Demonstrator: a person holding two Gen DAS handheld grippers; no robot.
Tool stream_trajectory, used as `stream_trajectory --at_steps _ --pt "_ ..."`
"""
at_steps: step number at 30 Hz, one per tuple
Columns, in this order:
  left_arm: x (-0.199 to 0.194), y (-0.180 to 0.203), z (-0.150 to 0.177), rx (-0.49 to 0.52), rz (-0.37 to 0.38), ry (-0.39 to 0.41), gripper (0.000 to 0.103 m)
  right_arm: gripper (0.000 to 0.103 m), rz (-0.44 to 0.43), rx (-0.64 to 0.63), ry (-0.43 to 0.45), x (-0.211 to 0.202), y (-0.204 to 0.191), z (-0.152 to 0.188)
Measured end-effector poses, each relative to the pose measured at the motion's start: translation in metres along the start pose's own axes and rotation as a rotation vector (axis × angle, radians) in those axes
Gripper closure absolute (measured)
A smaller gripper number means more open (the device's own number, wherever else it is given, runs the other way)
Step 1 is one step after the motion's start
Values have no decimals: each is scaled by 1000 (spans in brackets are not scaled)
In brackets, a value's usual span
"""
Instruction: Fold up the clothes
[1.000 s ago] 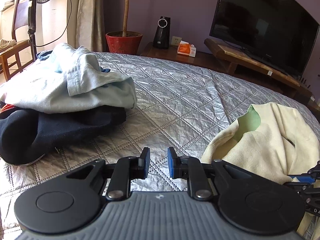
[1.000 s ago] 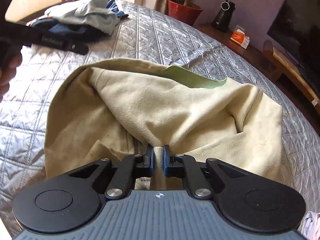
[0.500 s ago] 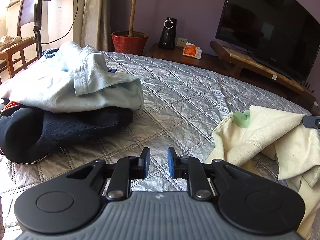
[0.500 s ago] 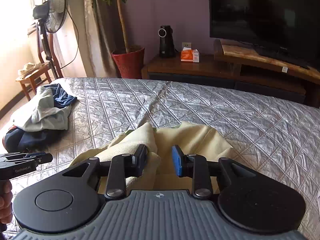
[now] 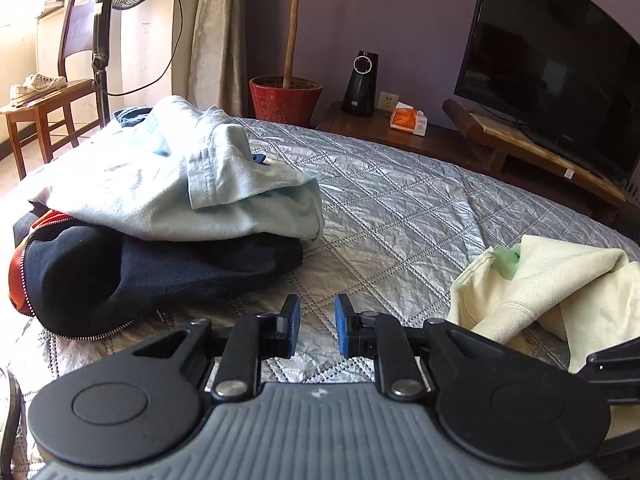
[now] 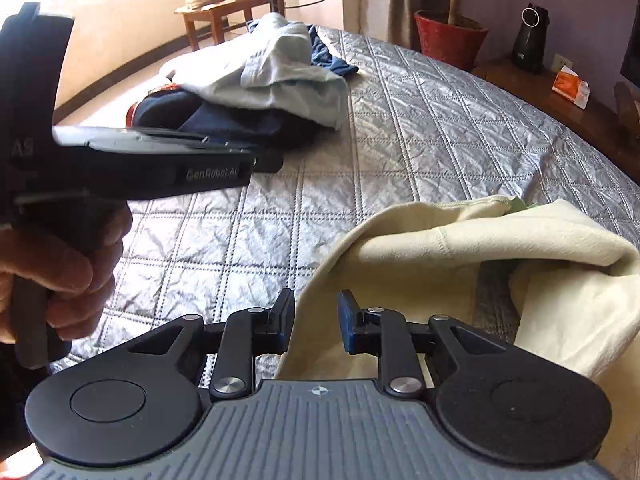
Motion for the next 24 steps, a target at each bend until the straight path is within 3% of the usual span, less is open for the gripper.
stream_trajectory --at_steps 4,6,10,13,16,18,20,22,24 --pt "-1 -3 -1 -11 13 -3 88 67 43 9 2 4 -12 12" --pt "-1 -3 -1 -11 12 -4 88 101 30 42 16 1 -7 9" --pt "-1 -3 0 -10 9 -7 88 102 -83 204 100 -16 24 -5" --pt "-1 -4 0 -10 6 -9 88 102 -224 421 271 -46 68 -39" --pt "-1 -4 0 -9 4 -11 88 92 -531 662 528 -76 115 -70" --pt "0 -4 0 -7 2 -12 88 68 -523 687 642 -96 129 -85" --pt "-2 -6 -1 -12 -6 -4 88 68 -339 577 660 -115 128 -90" --pt "-3 -8 -2 -20 -16 5 88 68 -257 503 581 -112 125 -82" --pt "-5 -10 -3 -26 -28 16 88 62 -233 459 448 -91 117 -63"
Point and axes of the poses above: each gripper's, at about its wrist camera, not at the fingertips, and x roughly the way its jaws point, y to its right, z to its underside, the point moved 2 cm from there along x, roughly the way its jaws point, and after that the axes turned 10 degrees about -y, right-handed, at the moved point
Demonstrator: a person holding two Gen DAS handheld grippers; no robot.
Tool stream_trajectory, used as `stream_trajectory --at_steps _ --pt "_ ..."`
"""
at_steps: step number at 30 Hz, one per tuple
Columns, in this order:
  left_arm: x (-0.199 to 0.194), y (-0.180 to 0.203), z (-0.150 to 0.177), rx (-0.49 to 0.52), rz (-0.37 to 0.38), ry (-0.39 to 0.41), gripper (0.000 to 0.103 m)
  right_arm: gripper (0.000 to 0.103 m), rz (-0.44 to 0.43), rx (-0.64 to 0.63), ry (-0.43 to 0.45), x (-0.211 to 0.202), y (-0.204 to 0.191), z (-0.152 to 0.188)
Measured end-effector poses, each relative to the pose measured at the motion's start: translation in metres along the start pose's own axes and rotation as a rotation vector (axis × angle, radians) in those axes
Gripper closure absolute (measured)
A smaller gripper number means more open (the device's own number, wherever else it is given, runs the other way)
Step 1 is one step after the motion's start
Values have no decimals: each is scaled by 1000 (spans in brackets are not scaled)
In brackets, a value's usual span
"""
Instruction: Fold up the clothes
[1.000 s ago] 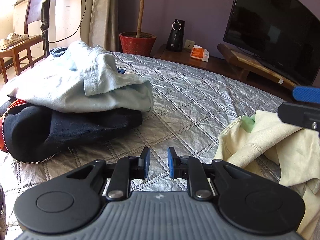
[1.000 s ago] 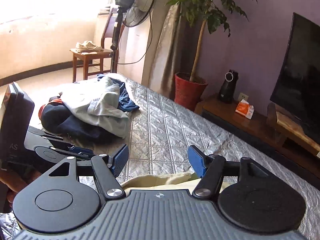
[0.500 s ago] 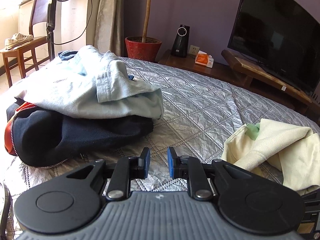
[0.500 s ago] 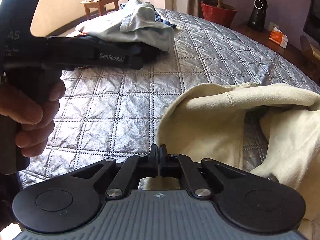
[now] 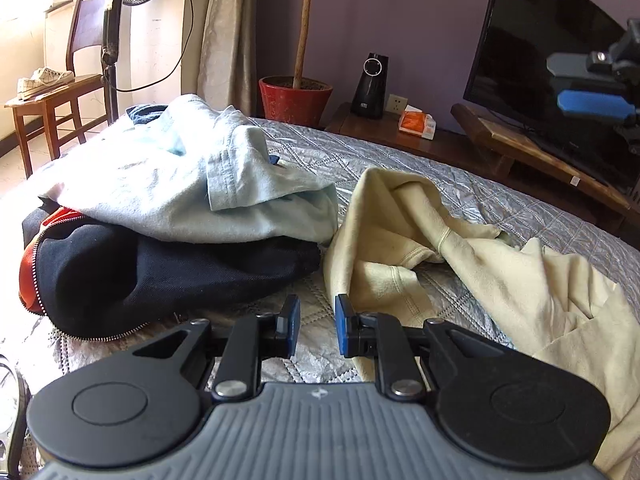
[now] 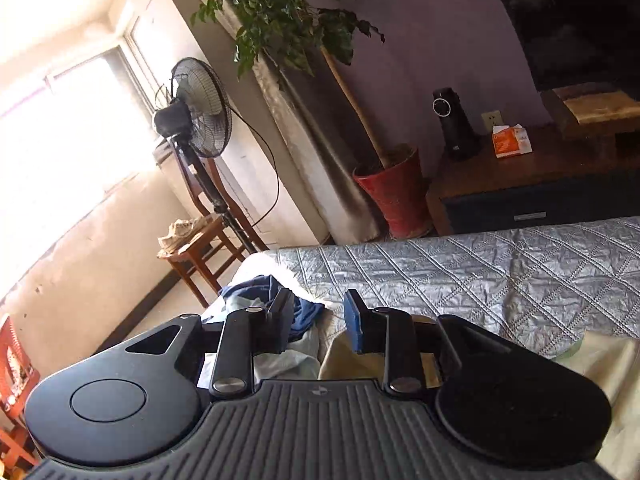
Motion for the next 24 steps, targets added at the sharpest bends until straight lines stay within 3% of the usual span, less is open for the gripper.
stream_trajectory --at_steps 4,6,10,13,14,15,16,20,24 --pt "-5 -4 -2 -3 -37 28 88 56 101 -147 -204 36 -9 59" --pt "-7 -7 -2 -9 -53 36 88 37 135 -252 -266 55 -21 81" --pt "-8 -11 -4 -22 -60 35 88 36 163 -357 -362 86 -34 100" --pt "-6 -14 -4 -29 -48 21 88 37 171 -311 -384 100 -24 103" --pt "-6 -15 -4 -30 -48 20 88 43 159 -282 -380 101 -20 101" --pt "-5 -16 -4 -31 -48 19 88 79 148 -252 -382 101 -17 99" --pt "-5 -17 -4 -32 -49 19 88 98 99 -190 -390 101 -13 96" --pt "-7 -22 -5 -43 -56 20 88 101 -110 34 -354 94 -11 81" --pt "-11 -29 -6 -69 -75 37 88 101 -310 286 -152 79 -5 38"
Point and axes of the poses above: each gripper's, at about its wrist camera, not at the fingertips, and x roughly the way its jaws point, y to its right, z to its underside, the point moved 2 cm from there along x, roughly the way its jaws point, and after that the axes turned 10 degrees about -y, right-handed, at the moved point
